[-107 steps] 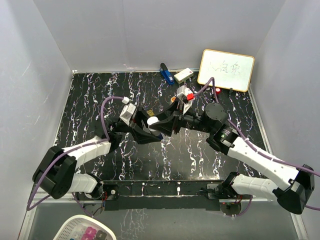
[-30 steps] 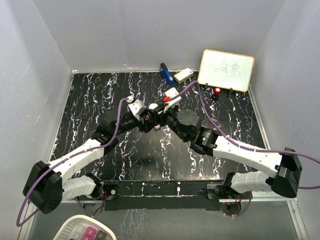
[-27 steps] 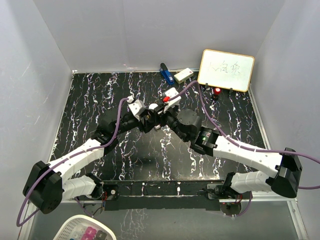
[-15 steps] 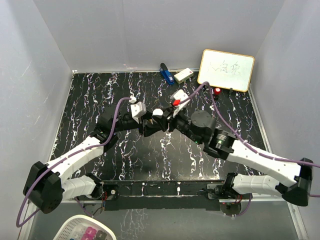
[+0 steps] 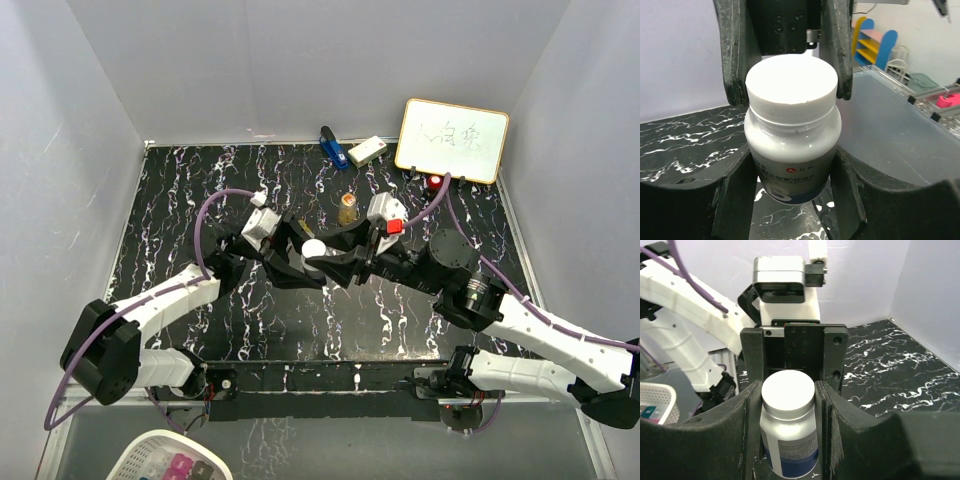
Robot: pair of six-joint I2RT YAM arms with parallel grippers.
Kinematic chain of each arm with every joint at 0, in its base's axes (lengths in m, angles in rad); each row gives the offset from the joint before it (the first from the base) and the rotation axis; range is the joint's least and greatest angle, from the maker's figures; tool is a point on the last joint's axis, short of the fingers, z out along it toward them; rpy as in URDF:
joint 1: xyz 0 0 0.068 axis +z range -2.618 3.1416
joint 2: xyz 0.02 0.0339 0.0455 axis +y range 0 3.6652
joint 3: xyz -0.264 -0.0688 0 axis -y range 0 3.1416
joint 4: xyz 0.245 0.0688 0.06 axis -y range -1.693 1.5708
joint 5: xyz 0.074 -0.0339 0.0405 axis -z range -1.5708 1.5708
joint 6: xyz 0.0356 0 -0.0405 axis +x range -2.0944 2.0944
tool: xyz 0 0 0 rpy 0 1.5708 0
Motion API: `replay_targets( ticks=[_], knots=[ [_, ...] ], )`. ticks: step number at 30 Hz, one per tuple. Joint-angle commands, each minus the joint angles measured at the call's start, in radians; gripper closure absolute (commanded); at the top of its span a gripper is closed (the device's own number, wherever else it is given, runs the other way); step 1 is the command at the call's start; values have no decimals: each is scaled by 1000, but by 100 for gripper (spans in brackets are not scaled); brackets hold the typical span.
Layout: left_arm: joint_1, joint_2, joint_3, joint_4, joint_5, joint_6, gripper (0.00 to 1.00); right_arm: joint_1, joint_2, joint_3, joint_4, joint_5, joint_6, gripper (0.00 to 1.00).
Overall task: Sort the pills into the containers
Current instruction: Unscrew the lid of the pill bottle.
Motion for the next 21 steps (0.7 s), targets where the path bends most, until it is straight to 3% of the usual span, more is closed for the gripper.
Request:
replay_targets(
  ticks=[1, 11, 21],
  knots=[
    [-11, 2, 22, 427, 108, -264, 100, -26, -1, -12, 13, -96, -27, 100],
    [-27, -24, 26, 349, 180, -256, 100, -42, 5, -9, 77, -169, -51, 100],
    [-45, -134, 58, -269, 221, 200, 100, -45, 18, 34, 133, -184, -43, 100]
  ],
)
